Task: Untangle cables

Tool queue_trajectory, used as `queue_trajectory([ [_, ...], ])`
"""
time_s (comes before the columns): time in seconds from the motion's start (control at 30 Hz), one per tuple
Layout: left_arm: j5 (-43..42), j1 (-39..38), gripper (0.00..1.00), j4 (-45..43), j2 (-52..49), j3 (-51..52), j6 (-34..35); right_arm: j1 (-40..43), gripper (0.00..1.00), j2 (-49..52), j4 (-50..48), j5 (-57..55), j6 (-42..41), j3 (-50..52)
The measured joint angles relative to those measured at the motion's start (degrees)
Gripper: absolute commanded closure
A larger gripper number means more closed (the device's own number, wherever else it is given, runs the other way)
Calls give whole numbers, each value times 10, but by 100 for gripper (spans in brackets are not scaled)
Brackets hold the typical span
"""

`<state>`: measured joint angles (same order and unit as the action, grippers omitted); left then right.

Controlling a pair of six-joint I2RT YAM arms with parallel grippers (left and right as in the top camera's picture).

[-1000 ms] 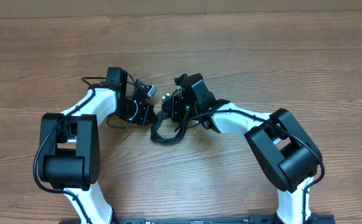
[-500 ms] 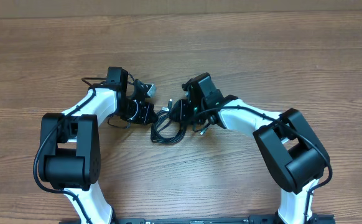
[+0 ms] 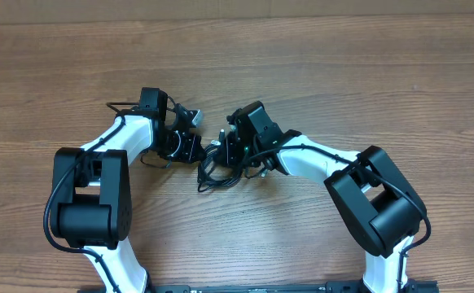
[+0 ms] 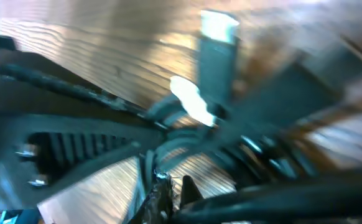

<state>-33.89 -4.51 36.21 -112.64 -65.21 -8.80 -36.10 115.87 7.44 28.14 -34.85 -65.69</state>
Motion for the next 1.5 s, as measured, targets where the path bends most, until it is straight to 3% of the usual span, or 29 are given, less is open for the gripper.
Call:
queue_trajectory([
  [0.2,0,0,96,0,0,0,3,22,69,-26,-3,19,15,0],
  [0.37,0,0,96,0,0,0,3,56,40,-50,17,11,17,-9],
  [0.47,0,0,96,0,0,0,3,58,35,-51,37,-18,21,-11],
  [0.9,0,0,96,0,0,0,3,26,33,-13,-8,-65,21,-11],
  [1.1,0,0,96,0,0,0,3,19,44,-12,-30,-82,22,-11],
  [1.5,0,0,96,0,0,0,3,14,57,-2,-46,-108,23,-11],
])
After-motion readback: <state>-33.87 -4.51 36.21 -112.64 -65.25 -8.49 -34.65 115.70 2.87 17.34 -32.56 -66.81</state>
